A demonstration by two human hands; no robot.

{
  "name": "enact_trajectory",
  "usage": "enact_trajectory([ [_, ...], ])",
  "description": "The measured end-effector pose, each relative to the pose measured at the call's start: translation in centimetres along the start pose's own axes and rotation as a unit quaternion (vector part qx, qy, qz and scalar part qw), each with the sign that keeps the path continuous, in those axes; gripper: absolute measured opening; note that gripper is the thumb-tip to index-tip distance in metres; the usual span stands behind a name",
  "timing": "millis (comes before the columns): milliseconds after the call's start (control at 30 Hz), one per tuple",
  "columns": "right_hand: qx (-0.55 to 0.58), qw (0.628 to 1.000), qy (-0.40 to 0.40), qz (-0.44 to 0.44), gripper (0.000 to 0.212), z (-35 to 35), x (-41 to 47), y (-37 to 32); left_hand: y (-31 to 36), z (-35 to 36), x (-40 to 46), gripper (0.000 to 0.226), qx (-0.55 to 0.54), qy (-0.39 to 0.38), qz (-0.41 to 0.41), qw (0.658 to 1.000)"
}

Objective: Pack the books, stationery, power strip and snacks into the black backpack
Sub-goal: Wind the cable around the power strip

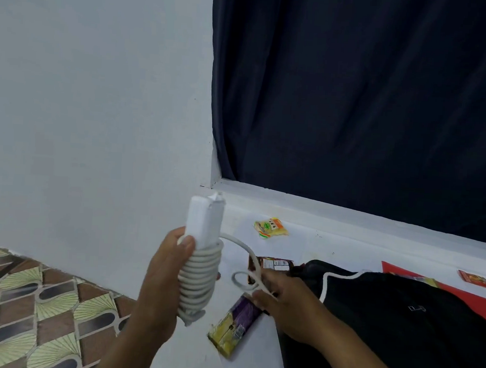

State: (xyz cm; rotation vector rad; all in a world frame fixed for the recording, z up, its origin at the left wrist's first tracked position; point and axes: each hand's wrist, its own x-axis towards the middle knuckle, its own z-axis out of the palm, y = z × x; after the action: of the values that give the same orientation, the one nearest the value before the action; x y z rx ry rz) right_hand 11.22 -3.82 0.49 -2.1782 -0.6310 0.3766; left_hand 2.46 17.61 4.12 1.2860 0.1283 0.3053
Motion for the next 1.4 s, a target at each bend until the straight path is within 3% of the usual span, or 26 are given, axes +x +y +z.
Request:
enact_trajectory([
  [67, -0.031, 0.999, 0.033, -0.019, 0.019, -0.1, -0.6, 1.6, 0.4, -1.1, 0.6, 0.057, -0.016, 0.042, 0.015, 0.999],
  [133, -0.048, 0.995, 0.076, -0.039, 0.043, -0.5, -1.3, 3.4, 1.0, -3.2, 1.2, 0.058, -0.065, 0.112, 0.02, 0.991],
  [200, -0.044, 0.99, 0.125, -0.041, 0.05, -0.9, -1.7, 4.8, 1.6, -5.1, 1.6, 0.055, -0.112, 0.174, -0.008, 0.978],
  [367, -0.126, 0.958, 0.249, -0.065, 0.017, -2.7, 0.4, 5.0, 0.9, -5.0, 1.1, 0.067, -0.051, 0.192, 0.008, 0.98],
  [467, -0.135, 0.983, 0.121, -0.005, 0.009, -4.1, 0.7, 4.2, 0.9, -3.8, 0.7, 0.051, 0.032, 0.169, 0.037, 0.984],
  [567, -0.166, 0.985, -0.018, 0.037, 0.051, -4.2, 0.1, 2.2, 1.3, -2.7, 0.5, 0.041, 0.071, 0.126, 0.051, 0.988],
  [633, -0.184, 0.982, -0.03, 0.038, 0.092, -3.7, 0.1, 0.7, 1.3, -1.7, 0.4, 0.041, 0.088, 0.091, 0.054, 0.991],
  [700, -0.193, 0.981, -0.003, -0.001, 0.103, -2.7, 0.5, -1.3, 1.1, -0.6, 0.2, 0.039, 0.096, 0.054, 0.059, 0.992],
  [833, -0.077, 0.995, -0.004, -0.067, 0.075, -0.7, 1.7, -4.3, 0.6, 1.3, -0.4, 0.037, 0.1, 0.002, 0.053, 0.994],
  [967, -0.01, 0.996, -0.07, -0.051, 0.006, 0.8, 2.0, -3.5, 1.4, 1.3, -0.5, 0.036, 0.074, 0.001, 0.04, 0.996],
  [1100, 0.049, 0.994, -0.1, 0.004, 0.017, 1.2, 0.8, -3.1, 2.5, -0.4, -0.4, 0.047, 0.077, 0.056, 0.036, 0.995],
  [1200, -0.075, 0.996, -0.028, -0.05, 0.012, 0.1, 0.1, -3.9, 2.2, -1.7, -0.2, 0.049, 0.143, 0.103, 0.038, 0.984],
  [1400, -0.239, 0.961, -0.035, -0.137, 0.027, -2.2, -1.7, -8.3, 0.5, -2.4, 0.1, 0.031, 0.247, 0.089, 0.004, 0.965],
])
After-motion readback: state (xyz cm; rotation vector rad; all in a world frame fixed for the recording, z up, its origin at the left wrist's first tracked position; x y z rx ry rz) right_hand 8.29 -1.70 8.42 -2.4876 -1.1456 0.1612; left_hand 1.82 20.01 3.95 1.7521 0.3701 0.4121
